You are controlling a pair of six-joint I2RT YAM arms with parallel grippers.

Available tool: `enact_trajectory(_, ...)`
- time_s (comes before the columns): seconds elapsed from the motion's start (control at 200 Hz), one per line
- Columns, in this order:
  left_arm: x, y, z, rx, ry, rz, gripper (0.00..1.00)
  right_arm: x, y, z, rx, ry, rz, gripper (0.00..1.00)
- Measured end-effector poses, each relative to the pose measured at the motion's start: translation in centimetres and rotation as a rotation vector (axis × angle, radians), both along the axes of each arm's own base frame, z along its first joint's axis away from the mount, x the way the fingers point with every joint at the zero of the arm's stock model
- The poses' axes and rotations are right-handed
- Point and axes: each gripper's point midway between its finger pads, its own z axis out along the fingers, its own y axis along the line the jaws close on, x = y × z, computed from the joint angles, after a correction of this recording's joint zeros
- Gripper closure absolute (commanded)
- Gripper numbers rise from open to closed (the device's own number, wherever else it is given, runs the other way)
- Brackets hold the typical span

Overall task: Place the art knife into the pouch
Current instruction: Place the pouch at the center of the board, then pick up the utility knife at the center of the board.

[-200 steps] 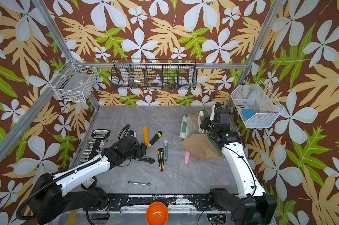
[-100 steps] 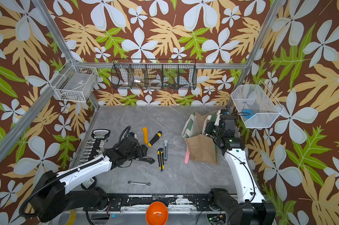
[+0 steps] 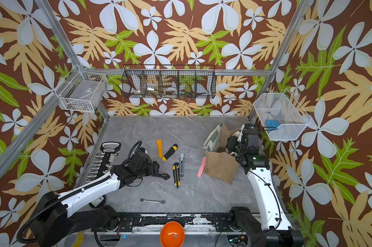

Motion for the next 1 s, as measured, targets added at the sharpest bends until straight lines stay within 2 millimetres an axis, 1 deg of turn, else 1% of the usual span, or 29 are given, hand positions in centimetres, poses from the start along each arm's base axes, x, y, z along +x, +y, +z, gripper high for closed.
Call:
enact_trajectory(0.025, -0.2, 0.2, -0.2, 0.003, 0.005, 0.001, 0.10, -0.1, -0.1, 0.0, -0.006, 0.000, -0.004, 0.40)
enact_trajectory(0.05, -0.4, 0.3, -0.3, 0.004, 0.009, 0.003, 0.10, -0.2, -0.3, 0.0, -0.015, 0.001, -0.010, 0.35)
enact_trajectory(0.07, -0.6, 0.4, -0.4, 0.004, 0.013, 0.005, 0.10, -0.2, -0.4, -0.1, -0.017, 0.002, -0.014, 0.28)
enact_trajectory(0.09, -0.7, 0.5, -0.6, 0.005, 0.017, 0.007, 0.10, -0.3, -0.4, -0.2, -0.020, 0.006, -0.017, 0.22)
enact_trajectory(0.12, -1.0, 0.7, -0.8, 0.004, 0.023, 0.011, 0.10, -0.4, -0.5, -0.3, -0.022, 0.011, -0.019, 0.19)
enact_trajectory(0.155, -1.3, 0.9, -1.0, 0.001, 0.030, 0.016, 0.10, -0.5, -0.6, -0.4, -0.030, 0.017, -0.021, 0.17)
enact_trajectory(0.29, -2.1, 1.1, -1.8, -0.002, 0.058, 0.009, 0.10, -0.8, -0.7, -0.6, -0.042, 0.028, -0.023, 0.14)
enact_trajectory(0.4, -2.4, 0.9, -2.2, -0.007, 0.076, -0.002, 0.12, -1.0, -0.6, -0.4, -0.047, 0.020, -0.014, 0.14)
enact_trajectory(0.601, -2.6, 0.6, -2.9, 0.008, 0.104, -0.031, 0.12, -1.4, -0.2, -0.5, -0.037, 0.014, 0.008, 0.13)
enact_trajectory(0.691, -2.4, 0.5, -3.1, 0.023, 0.116, -0.037, 0.12, -1.5, 0.0, -0.5, -0.032, 0.010, 0.016, 0.09)
enact_trajectory(0.791, -1.8, 0.2, -2.9, 0.057, 0.116, -0.055, 0.12, -1.6, 0.3, -0.5, -0.023, 0.010, 0.031, 0.05)
enact_trajectory(0.906, -1.1, 0.0, -2.8, 0.112, 0.116, -0.085, 0.12, -1.7, 0.6, -0.6, -0.012, 0.010, 0.046, 0.04)
enact_trajectory(1.001, -1.2, -0.2, -3.2, 0.152, 0.128, -0.118, 0.12, -1.8, 0.6, -0.4, -0.012, 0.003, 0.047, 0.02)
